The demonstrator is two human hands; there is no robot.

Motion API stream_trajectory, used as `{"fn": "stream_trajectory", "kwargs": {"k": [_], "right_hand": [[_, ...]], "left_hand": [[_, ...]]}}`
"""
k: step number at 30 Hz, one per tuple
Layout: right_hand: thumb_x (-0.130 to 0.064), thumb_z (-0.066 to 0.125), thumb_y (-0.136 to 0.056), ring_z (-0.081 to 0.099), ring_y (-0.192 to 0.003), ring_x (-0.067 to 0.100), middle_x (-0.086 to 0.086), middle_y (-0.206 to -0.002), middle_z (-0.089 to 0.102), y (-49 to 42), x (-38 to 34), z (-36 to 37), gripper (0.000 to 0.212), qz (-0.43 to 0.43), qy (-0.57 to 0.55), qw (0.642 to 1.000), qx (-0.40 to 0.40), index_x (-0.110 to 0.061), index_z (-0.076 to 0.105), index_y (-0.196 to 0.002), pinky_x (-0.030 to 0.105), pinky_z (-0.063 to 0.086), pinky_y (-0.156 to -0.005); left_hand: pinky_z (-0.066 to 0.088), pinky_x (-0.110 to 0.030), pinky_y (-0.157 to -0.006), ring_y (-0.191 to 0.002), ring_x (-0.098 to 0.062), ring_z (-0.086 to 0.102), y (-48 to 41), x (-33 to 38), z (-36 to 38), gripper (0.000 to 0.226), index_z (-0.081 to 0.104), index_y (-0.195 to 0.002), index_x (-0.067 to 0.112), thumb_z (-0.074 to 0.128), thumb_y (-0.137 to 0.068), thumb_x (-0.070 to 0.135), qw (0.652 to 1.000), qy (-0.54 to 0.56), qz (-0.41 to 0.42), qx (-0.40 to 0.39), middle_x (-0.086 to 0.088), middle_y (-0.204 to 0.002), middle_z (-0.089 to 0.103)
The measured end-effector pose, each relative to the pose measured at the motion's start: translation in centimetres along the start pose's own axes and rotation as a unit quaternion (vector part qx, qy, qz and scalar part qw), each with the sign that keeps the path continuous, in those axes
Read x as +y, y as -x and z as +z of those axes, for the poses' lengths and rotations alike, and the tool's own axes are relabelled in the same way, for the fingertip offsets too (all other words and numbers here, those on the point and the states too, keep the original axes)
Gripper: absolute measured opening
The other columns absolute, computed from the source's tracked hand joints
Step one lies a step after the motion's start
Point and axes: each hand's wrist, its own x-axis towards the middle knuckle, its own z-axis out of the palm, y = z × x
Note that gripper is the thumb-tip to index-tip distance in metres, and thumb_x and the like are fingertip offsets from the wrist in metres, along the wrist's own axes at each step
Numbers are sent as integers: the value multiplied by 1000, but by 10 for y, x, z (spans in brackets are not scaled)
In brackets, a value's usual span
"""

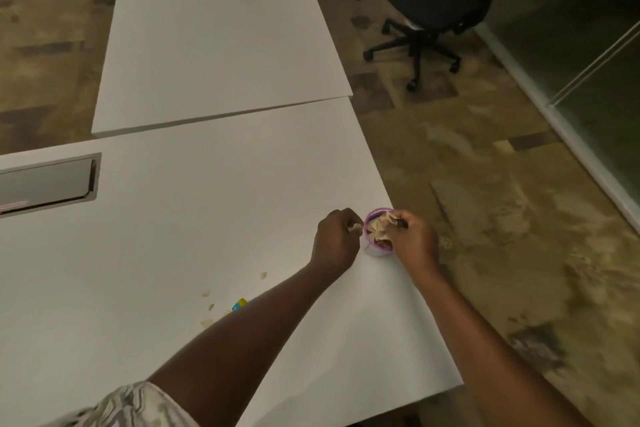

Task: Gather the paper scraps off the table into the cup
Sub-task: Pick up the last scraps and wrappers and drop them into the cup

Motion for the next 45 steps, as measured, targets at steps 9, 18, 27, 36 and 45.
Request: {"fn": "stream_trajectory", "kwargs": {"k": [9,18,27,36,45], "right_hand": [[-5,55,-86,65,-76,13,-2,-89,72,-19,12,-13,27,-25,10,997,-72,-19,73,-101,13,46,-60],[-4,48,-86,68,-87,13,-4,-101,70,-17,15,-23,37,-51,-27,997,-60,-26,70,-105,12,51,-64],[-25,64,-85,49,-131,30,13,-142,52,16,22,-8,57,-305,274,905,-112,-7,50,-138,43,36,-113],[-56,53,-88,26,-146,23,10,-154,36,13,26,15,82,-262,410,857,-168,-9,26,-150,45,0,-123],[-60,58,-84,33,-142,23,8,-150,43,-5,26,26,83,-233,421,852,-207,-11,33,-146,42,9,-123]], "left_hand": [[49,-33,-70,-83,-21,59,-25,20,28,17,69,-90,17,57,-81,7,999,-12,-39,-23,-5,-93,65],[52,-36,-74,-88,-25,61,-23,21,29,32,70,-103,18,54,-80,3,997,-41,22,-67,-6,-100,64],[52,-32,-77,-89,-16,62,-8,-7,9,29,65,-113,25,58,-89,10,997,-47,45,-30,2,-110,60],[46,-24,-76,-87,-12,60,41,-60,-13,26,64,-117,23,64,-91,19,998,-59,3,-11,4,-109,60],[46,-23,-76,-87,-9,59,70,-91,-28,26,63,-116,26,66,-90,26,997,-70,-16,-8,8,-107,59]]}}
